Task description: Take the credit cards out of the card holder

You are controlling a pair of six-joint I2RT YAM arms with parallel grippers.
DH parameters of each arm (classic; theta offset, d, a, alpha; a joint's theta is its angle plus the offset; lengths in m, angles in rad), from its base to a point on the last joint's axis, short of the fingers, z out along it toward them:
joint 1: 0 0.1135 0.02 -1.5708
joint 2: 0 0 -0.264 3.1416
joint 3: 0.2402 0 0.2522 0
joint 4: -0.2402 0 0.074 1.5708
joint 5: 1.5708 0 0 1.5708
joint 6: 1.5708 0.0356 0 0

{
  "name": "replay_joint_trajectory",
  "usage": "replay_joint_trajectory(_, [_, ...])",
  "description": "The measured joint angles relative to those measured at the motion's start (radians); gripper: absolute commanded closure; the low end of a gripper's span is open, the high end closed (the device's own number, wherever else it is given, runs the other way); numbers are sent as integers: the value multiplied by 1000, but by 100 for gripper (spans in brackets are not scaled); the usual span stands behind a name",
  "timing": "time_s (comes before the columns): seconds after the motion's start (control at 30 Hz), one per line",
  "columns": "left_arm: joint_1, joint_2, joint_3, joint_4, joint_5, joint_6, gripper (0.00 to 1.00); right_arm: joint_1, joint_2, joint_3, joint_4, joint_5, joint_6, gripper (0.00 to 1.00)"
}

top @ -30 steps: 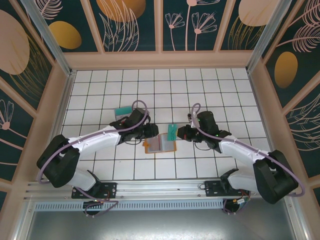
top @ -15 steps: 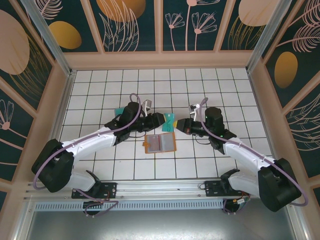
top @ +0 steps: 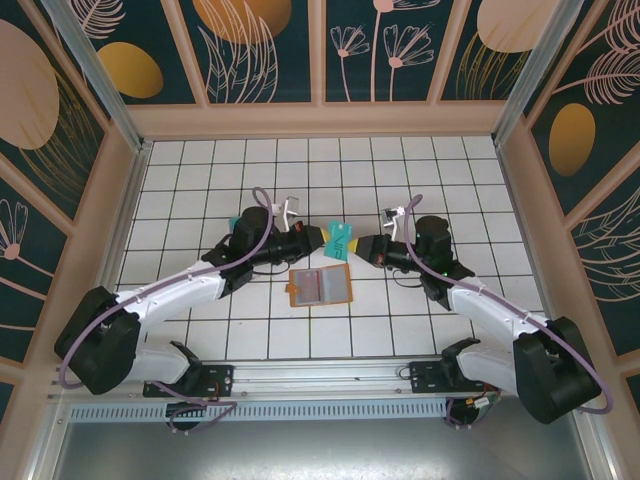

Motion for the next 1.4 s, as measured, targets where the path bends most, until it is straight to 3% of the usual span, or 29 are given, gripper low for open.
replay_joint_trajectory(0.03, [-1, -6, 0, 7, 2, 0, 100, 0, 0, 0, 3, 0, 0, 86])
replay_joint_trajectory(0.1, [-1, -12, 0, 13, 6, 1, 100, 0, 0, 0, 5, -3, 1, 47])
replay_joint_trajectory(0.27, [-1, -24, 3, -14, -3, 47, 100, 0, 0, 0, -11, 0, -9, 12])
replay_joint_trajectory(0.37, [-1, -46, 32, -121, -59, 132, 100, 1, -7, 0, -53, 18, -35, 1])
replay_joint_trajectory(0.7, [-2, -223, 109, -462, -460, 590, 100, 1, -26, 31, -175, 81, -116, 1])
replay_joint_trajectory(0.93, [13, -153, 253, -689, -660, 1015, 100, 1, -22, 34, -179, 92, -138, 1])
replay_joint_trajectory(1.2, [124, -97, 261, -810, -675, 1437, 100, 1, -4, 58, -196, 92, -164, 1])
replay_joint_trajectory(1.4, [180, -27, 259, -835, -653, 1676, 100, 1, 0, 74, -210, 92, -175, 1])
